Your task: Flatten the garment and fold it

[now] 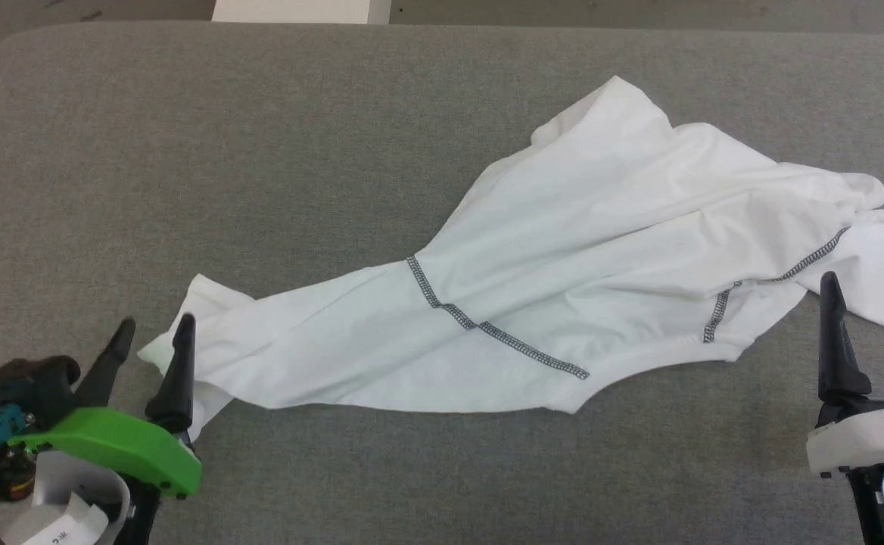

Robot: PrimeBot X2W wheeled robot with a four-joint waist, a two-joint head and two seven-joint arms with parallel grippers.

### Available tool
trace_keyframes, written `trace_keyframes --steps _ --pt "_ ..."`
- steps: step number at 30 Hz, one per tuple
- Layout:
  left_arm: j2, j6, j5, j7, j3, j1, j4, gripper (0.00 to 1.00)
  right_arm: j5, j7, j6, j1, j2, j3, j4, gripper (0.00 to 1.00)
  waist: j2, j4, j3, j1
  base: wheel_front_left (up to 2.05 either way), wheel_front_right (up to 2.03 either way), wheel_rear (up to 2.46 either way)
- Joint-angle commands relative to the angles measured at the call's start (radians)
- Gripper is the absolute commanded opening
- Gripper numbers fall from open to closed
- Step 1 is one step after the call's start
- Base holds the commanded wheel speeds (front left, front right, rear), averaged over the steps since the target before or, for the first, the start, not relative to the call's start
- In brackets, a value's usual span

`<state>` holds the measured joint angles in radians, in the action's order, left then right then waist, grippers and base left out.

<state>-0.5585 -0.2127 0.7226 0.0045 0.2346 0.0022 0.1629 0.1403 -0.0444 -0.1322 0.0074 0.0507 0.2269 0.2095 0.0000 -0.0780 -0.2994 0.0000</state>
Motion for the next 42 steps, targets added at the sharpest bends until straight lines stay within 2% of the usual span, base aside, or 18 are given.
trace_keyframes --steps 1,7,10,13,18,21,26,34,35,36,39,42 --pt "0.003 0.008 -0.012 -0.02 -0.004 -0.033 0.033 1.0 -0.003 -0.004 0.002 0.004 0.0 -0.004 0.001 1.0 0.0 0.003 0.001 0.0 0.0 0.0 0.0" --pt "-0.034 0.026 -0.099 -0.019 0.043 -0.08 0.213 1.0 0.006 -0.001 0.002 0.009 0.0 -0.009 0.003 1.0 0.0 0.016 -0.021 0.0 0.0 0.0 0.0" --pt "-0.058 0.042 -0.167 0.033 0.116 -0.107 0.244 1.0 0.01 0.003 0.002 0.006 0.0 -0.017 -0.001 1.0 0.0 0.027 -0.036 0.0 0.0 0.0 0.0" --pt "-0.07 0.084 -0.228 0.096 0.213 -0.142 0.243 1.0 0.011 0.006 0.002 0.0 0.0 -0.018 -0.002 1.0 0.0 0.037 -0.053 0.0 0.0 0.0 0.0" --pt "-0.039 0.187 -0.3 0.185 0.392 -0.206 0.177 1.0 0.008 0.009 0.002 -0.011 0.0 -0.016 -0.002 1.0 0.0 0.05 -0.075 0.0 0.0 0.0 0.0" --pt "-0.014 0.232 -0.345 0.219 0.471 -0.242 0.11 1.0 0.008 0.011 0.002 -0.017 0.0 -0.017 -0.004 1.0 0.0 0.057 -0.086 0.0 0.0 0.0 0.0" --pt "0.012 0.272 -0.41 0.266 0.552 -0.296 -0.016 1.0 0.011 0.014 0.002 -0.023 0.0 -0.02 -0.006 1.0 0.0 0.063 -0.104 0.0 0.0 0.0 0.0" --pt "0.03 0.292 -0.468 0.294 0.6 -0.372 -0.172 1.0 0.013 0.014 0.002 -0.038 0.0 -0.02 -0.004 1.0 0.0 0.074 -0.125 0.0 0.0 0.0 0.0" --pt "0.034 0.294 -0.47 0.296 0.606 -0.377 -0.19 0.69 0.013 0.015 0.002 -0.039 0.0 -0.02 -0.005 1.0 0.0 0.075 -0.126 0.0 0.0 0.0 0.0" --pt "0.039 0.296 -0.469 0.293 0.608 -0.381 -0.201 0.0 0.014 0.015 0.002 -0.04 0.0 -0.02 -0.006 1.0 0.0 0.076 -0.125 0.0 0.0 0.0 0.0" --pt "0.051 0.297 -0.457 0.277 0.608 -0.385 -0.224 0.0 0.016 0.018 0.002 -0.041 0.0 -0.017 -0.01 1.0 0.0 0.076 -0.12 0.0 0.0 0.0 0.0" --pt "0.07 0.244 -0.407 0.183 0.542 -0.366 -0.216 0.0 0.017 0.021 0.002 -0.035 0.0 -0.008 -0.016 1.0 0.0 0.066 -0.091 0.0 0.0 0.0 0.0"
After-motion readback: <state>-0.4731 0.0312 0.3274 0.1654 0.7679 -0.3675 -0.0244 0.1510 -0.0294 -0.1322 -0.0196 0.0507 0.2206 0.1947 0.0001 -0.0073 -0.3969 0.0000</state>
